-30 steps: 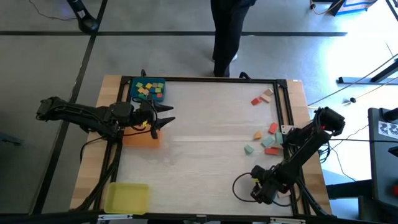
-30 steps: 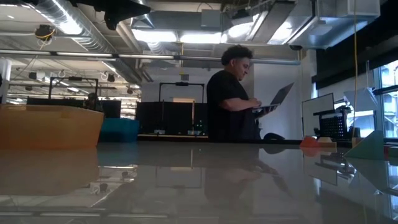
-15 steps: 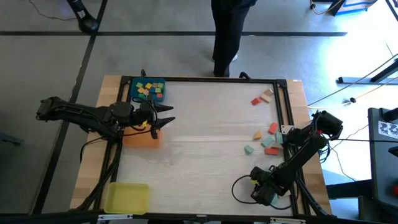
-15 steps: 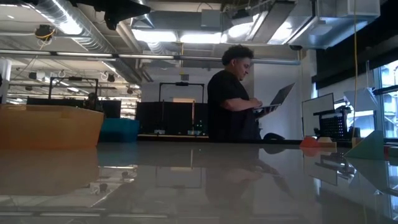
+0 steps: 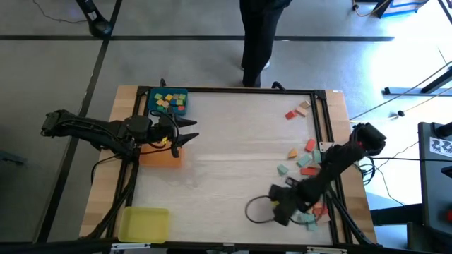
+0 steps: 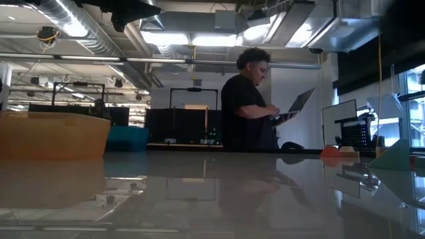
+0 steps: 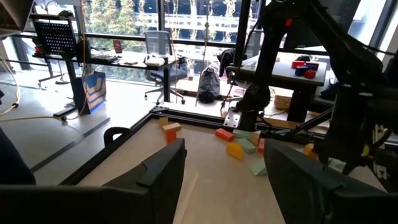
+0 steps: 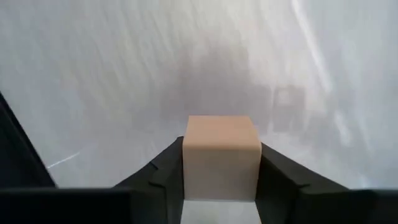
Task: Sort blocks by size
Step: Put the light brown cube block into the blue bin
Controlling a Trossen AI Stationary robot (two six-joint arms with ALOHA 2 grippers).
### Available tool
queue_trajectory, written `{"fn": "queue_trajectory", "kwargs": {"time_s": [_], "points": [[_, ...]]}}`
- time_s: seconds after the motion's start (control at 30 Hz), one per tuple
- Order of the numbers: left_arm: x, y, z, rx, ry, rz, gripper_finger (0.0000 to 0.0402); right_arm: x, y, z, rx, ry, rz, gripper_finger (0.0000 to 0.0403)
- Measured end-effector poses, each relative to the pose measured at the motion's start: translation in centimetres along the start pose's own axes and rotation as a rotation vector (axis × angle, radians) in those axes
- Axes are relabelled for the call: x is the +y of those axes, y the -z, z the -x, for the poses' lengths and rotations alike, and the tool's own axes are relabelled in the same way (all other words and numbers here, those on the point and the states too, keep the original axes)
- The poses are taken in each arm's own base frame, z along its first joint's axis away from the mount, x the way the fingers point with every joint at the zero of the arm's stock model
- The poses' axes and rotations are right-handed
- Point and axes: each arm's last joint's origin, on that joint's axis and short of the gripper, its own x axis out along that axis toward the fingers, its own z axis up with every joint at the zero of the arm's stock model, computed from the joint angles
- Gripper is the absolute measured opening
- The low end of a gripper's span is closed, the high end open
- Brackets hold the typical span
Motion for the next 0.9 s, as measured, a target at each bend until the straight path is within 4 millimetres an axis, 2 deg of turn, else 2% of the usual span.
{"fn": "queue_trajectory", "kwargs": {"time_s": [0.17, 0.3, 0.47, 0.63, 0.73, 0.83, 0.9], "points": [[0.0, 0.0, 0.0, 0.001, 0.000, 0.009, 0.0205, -1.3, -4.8, 1.1, -0.128, 0.041, 0.222, 0.0134], [0.0, -0.2, 0.0, -0.015, 0.001, 0.032, 0.0205, -4.0, -9.3, 1.7, -0.289, 0.207, 0.367, 0.0133], [0.0, -0.8, 0.1, -0.081, 0.005, 0.021, 0.0205, -7.9, -15.5, 2.7, -0.511, 0.328, 0.416, 0.0142], [-0.1, -1.5, 0.1, -0.144, 0.007, 0.004, 0.0205, -11.8, -21.7, 4.5, -0.820, 0.227, 0.381, 0.0144], [-0.1, -2.0, 0.2, -0.193, 0.007, 0.000, 0.0205, -14.0, -24.8, 4.7, -1.006, 0.152, 0.345, 0.0135], [-0.1, -2.2, 0.3, -0.220, 0.006, -0.005, 0.0205, -16.1, -27.4, 4.0, -1.186, 0.086, 0.321, 0.0135], [0.0, -2.3, 0.3, -0.224, 0.005, -0.004, 0.0205, -17.5, -28.8, 2.8, -1.279, 0.039, 0.320, 0.0142]]}}
